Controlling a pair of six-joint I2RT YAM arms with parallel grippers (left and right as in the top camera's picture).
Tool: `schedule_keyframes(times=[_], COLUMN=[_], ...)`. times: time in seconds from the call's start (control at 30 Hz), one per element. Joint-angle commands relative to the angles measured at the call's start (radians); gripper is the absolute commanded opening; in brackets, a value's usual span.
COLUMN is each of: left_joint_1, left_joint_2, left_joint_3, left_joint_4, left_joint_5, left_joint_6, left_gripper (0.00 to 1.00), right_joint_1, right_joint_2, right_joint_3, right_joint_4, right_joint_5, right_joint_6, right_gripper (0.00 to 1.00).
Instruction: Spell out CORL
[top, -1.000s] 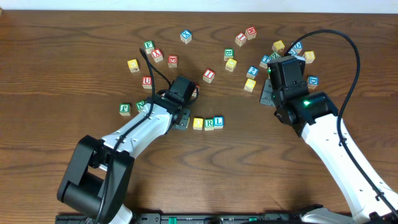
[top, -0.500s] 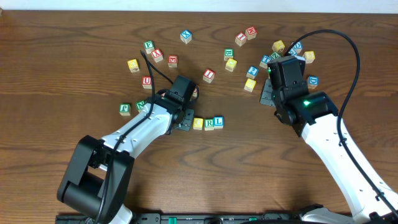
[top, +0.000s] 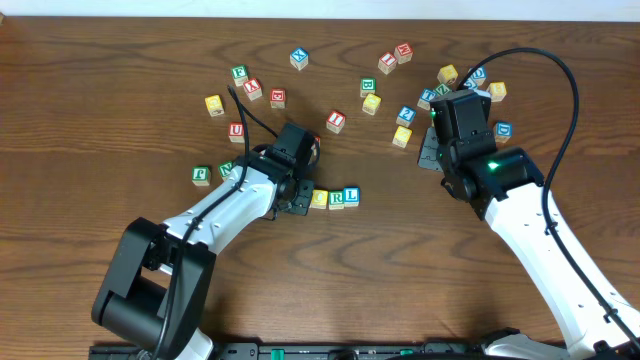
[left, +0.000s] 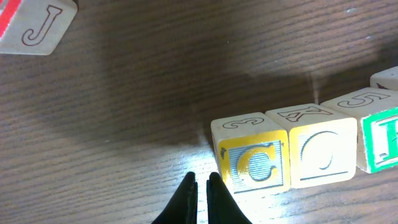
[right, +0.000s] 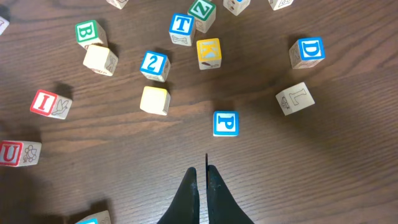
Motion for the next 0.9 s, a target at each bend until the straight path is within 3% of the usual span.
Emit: schedule_keyframes(times=[0.0,0.87], left_joint_1=[-0.001,-0.001], left_joint_2=[0.001,0.001], left_joint_3=[-0.003,-0.003], left_joint_4=[-0.007,-0.007], left_joint_5=[0.018,0.107], left_joint_6=[0.002,0.003], left_gripper=[0.07,0.07], right_joint_1=[-0.003,-0.003], right_joint_2=[-0.013,-0.011], right_joint_3=[0.014,0.014], right_joint_4=[-0.003,-0.001], right_joint_5=[0.005,0.005], right_joint_6=[0.0,0.0], right_gripper=[0.01,0.01])
